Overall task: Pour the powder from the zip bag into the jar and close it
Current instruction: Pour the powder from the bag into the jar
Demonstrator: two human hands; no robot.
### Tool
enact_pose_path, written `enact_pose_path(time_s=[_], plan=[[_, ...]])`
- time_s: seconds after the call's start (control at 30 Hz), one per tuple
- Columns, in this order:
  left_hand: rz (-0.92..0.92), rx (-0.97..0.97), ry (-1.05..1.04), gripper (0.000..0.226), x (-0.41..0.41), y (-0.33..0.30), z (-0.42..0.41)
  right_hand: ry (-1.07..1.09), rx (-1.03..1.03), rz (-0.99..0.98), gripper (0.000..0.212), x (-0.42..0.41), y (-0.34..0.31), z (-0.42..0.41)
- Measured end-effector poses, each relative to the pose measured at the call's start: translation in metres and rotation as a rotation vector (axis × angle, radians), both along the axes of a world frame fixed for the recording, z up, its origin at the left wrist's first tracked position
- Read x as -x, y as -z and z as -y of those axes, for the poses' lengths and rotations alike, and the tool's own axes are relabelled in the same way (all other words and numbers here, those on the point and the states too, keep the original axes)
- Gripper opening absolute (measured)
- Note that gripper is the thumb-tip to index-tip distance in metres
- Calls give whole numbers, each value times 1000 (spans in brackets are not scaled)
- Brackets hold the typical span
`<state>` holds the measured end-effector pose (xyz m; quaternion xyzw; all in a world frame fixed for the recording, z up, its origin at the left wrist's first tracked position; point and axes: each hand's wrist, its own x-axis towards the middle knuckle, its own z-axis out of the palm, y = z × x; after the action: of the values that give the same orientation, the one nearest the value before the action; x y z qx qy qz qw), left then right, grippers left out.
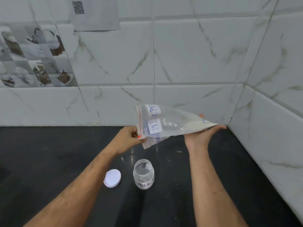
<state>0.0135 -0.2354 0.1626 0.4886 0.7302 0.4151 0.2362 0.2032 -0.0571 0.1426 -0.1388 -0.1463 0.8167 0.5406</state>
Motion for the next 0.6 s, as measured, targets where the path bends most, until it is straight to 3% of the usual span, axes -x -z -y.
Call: enact_pose_path(time_s=[0.17, 0.33, 0.47, 0.6], plan=[[35, 4, 43, 36, 5, 18, 17, -11, -83, 150, 125, 3, 17, 8], [75, 12, 16, 17, 6, 38, 25, -33, -175, 242, 138, 3, 29, 10], [107, 25, -27, 21, 6, 61, 28, -22, -184, 354, 129, 0, 36, 10], [130, 56, -54, 32, 4, 82, 29, 1, -185, 405, 89, 1, 38, 9]])
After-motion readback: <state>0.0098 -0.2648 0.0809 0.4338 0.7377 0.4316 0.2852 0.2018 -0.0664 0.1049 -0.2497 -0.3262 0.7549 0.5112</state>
